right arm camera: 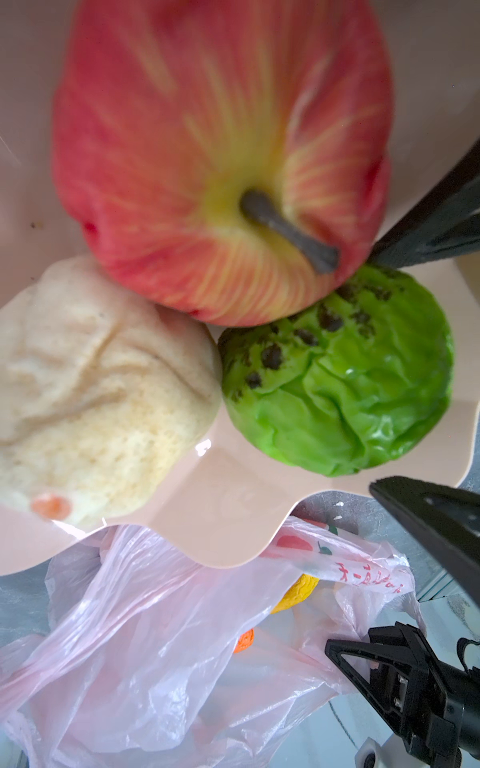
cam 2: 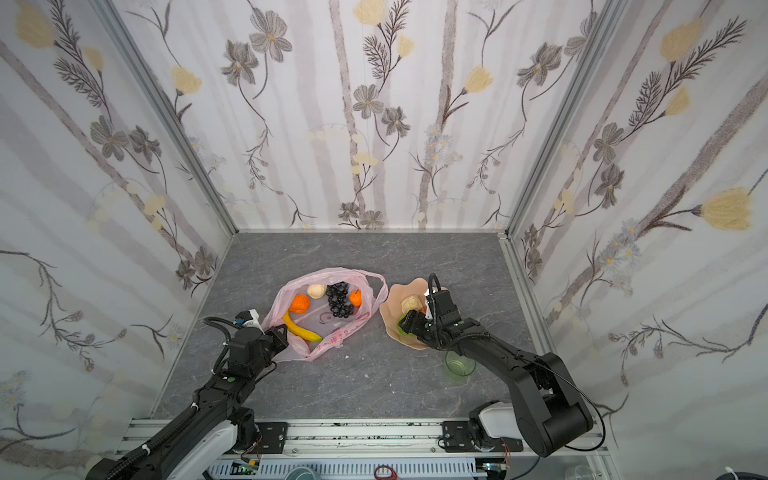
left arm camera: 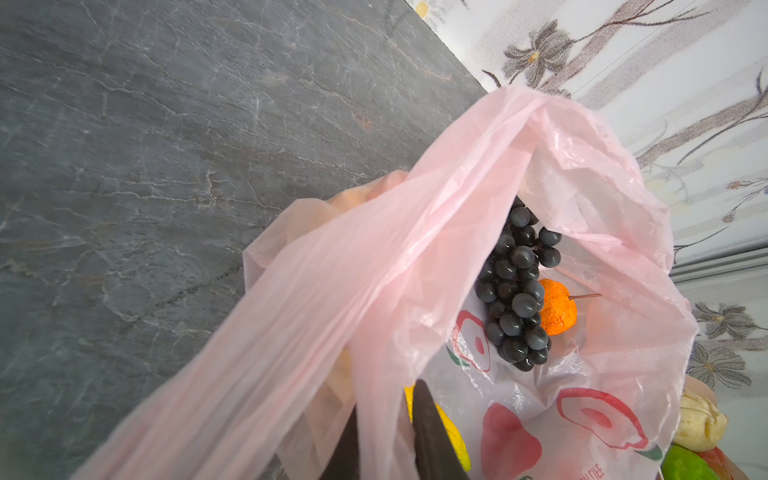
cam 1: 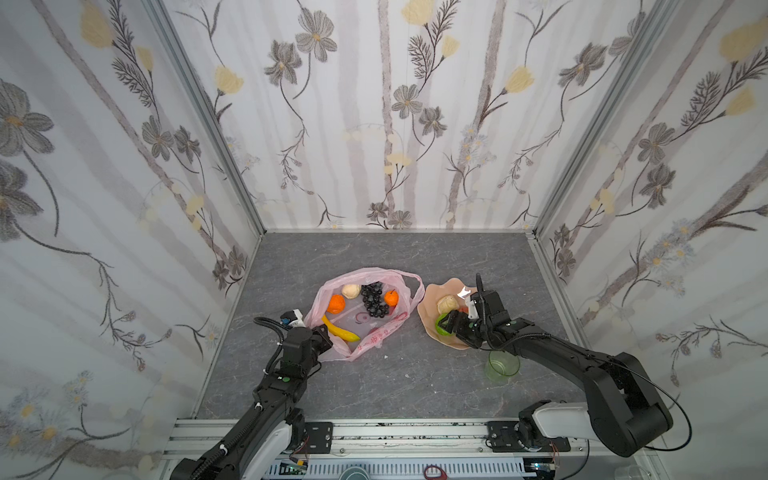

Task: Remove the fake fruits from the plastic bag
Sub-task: 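Carry the green custard apple with the right gripper onto the peach plate and release, then move the right gripper back into the bag toward the orange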

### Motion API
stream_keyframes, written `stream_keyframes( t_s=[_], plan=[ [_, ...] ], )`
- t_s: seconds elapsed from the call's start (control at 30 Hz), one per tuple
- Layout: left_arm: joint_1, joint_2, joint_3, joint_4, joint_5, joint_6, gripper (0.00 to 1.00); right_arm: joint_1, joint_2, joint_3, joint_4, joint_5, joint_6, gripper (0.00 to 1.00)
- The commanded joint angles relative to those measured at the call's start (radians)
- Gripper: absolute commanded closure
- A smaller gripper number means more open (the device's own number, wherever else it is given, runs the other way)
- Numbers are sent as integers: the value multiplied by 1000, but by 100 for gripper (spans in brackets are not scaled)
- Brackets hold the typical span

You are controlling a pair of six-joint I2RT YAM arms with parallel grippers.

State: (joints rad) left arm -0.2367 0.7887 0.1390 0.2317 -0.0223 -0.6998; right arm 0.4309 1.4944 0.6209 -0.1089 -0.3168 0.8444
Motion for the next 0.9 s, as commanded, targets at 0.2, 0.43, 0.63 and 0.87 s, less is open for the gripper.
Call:
stream_keyframes(
  t_s=[0.2, 0.43, 0.63, 0.87],
  plan=[
    [-1, 1, 9, 16, -5, -2, 82, -3, -41, 14, -18, 41, -13, 20],
    [-6, 23, 19, 14, -1, -22, 85, 39, -124, 62, -102, 196, -15, 21],
    [-99, 73, 75, -18, -38, -40, 87, 184, -138, 199, -151, 346, -23, 22],
    [-176, 90, 103, -29, -62, -87, 88, 354, 31, 397, -136, 406, -69, 24]
  ],
)
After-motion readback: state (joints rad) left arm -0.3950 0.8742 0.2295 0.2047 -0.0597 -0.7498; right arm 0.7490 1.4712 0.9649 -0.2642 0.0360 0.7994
